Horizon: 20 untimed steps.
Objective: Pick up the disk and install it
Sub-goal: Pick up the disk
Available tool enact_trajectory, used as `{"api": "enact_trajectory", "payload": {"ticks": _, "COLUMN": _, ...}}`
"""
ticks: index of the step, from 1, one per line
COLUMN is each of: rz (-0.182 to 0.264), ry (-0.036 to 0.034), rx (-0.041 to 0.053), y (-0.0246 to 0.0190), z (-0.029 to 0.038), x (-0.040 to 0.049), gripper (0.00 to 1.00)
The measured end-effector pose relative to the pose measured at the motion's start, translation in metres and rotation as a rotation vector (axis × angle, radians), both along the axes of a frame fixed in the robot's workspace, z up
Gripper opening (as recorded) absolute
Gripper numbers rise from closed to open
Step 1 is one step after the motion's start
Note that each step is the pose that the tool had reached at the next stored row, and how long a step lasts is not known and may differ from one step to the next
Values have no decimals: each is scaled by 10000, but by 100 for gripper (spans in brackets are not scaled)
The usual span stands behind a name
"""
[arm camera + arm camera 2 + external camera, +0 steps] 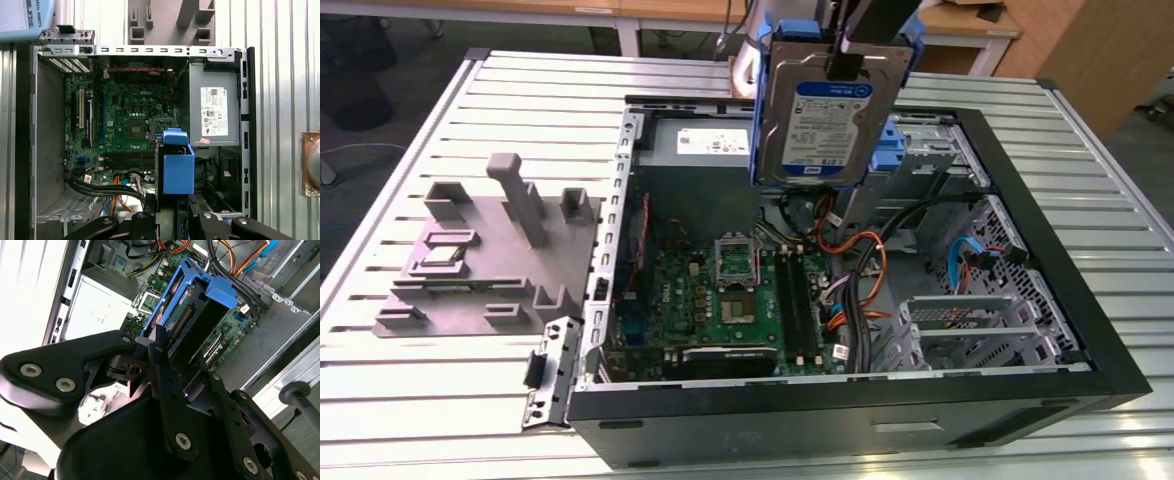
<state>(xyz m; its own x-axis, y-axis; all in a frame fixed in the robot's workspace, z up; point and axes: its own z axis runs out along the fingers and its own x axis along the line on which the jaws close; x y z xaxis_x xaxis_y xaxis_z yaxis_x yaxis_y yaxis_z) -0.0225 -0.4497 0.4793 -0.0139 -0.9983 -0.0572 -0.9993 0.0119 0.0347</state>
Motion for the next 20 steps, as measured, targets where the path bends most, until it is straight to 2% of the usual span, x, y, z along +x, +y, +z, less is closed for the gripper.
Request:
{"api": "enact_trajectory", "payload": {"ticks": 4, "rz": 0, "ry": 0, "rx": 1, "y": -57, "z": -4, "x": 1, "gripper": 35}}
{"api": "enact_trajectory", "payload": {"ticks": 13, "rz": -1, "ry": 0, "rx": 0, "y": -225, "z": -16, "x": 1, "gripper": 35}}
{"api": "enact_trajectory", "payload": {"ticks": 20, "rz": -1, "ry": 0, "rx": 0, "y": -318, "z": -24, "x": 1, "gripper": 35}}
